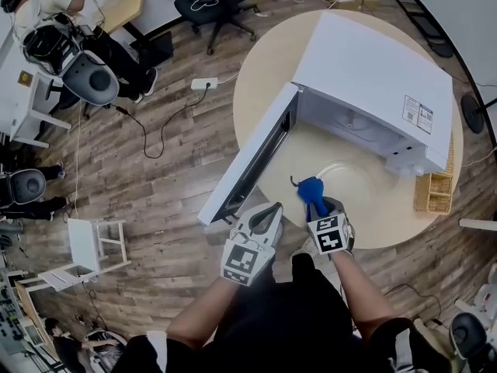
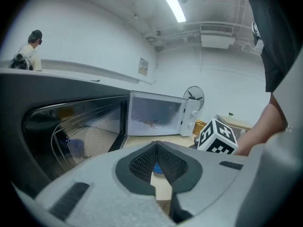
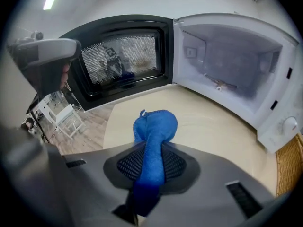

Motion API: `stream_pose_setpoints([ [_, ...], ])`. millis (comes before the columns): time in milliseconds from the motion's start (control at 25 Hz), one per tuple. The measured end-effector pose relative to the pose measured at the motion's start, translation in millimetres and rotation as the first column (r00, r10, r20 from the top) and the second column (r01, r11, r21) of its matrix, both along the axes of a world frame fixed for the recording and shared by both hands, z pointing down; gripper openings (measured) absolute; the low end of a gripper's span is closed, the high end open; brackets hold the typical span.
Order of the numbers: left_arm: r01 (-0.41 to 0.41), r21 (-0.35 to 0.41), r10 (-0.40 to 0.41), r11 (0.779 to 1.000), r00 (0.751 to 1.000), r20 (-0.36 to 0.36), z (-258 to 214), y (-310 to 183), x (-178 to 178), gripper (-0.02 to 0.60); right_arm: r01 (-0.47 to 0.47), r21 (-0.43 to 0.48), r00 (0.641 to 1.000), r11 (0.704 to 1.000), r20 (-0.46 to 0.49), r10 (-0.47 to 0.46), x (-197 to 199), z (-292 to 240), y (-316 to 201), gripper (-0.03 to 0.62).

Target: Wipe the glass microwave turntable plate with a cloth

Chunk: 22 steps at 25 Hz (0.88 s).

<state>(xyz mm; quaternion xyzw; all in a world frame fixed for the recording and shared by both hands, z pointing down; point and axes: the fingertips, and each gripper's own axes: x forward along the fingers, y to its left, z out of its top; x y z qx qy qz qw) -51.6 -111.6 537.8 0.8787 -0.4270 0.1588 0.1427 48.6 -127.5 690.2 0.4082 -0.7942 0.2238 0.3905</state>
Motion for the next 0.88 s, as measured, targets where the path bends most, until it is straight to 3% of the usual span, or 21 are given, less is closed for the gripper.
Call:
stream_pose_setpoints([
  [360, -0.023, 0.005, 0.023, 1.000, 1.000, -0.001, 1, 1, 5, 0.006, -0.019, 0.003, 0.999, 1.000, -0.040, 0.019, 9, 3, -3, 0.072],
  [880, -0.056, 0.007, 0.056, 0.998, 0.998, -0.003, 2, -1, 25, 0.006, -0.134, 0.040, 0.983, 0.990, -0.123, 0.138, 88, 4, -24, 0.075],
])
